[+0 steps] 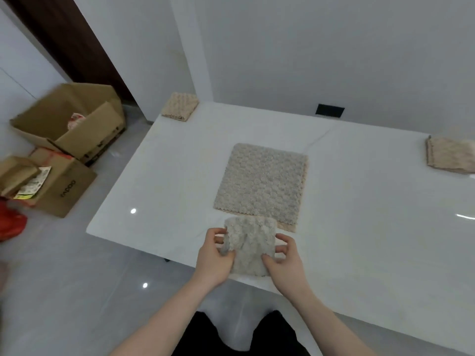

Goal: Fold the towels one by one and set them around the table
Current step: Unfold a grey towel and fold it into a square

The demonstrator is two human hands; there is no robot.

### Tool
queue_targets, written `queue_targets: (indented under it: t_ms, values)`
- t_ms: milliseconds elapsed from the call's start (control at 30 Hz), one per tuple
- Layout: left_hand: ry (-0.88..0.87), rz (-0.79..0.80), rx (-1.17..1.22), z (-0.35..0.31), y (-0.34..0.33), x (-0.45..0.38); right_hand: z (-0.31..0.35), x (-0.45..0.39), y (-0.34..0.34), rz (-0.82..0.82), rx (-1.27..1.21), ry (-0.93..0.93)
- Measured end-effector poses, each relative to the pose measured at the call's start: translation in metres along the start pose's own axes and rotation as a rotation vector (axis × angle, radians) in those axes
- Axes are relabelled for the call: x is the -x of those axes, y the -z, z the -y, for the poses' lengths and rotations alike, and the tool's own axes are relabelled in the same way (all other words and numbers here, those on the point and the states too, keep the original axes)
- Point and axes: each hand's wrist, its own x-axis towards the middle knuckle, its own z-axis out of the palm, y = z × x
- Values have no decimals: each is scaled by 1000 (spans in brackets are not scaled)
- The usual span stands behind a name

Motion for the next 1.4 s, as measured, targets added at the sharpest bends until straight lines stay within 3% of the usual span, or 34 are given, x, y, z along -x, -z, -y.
queue_targets:
  t_ms: [300,633,800,1067,1400]
  values:
    - [25,-27,137,-18,44,39,53,31,14,163,-143,-185]
    - [141,65,250,37,175,7,92,44,-119,66,-88,-128]
    - [117,103,218,52,231,-14,113,53,-179,32,-49,-76]
    - [87,143,210,41,268,-64,141,28,-214,-27,-104,-63]
    - [98,96,114,12,314,-146,181,-50,-265,30,-200,-142]
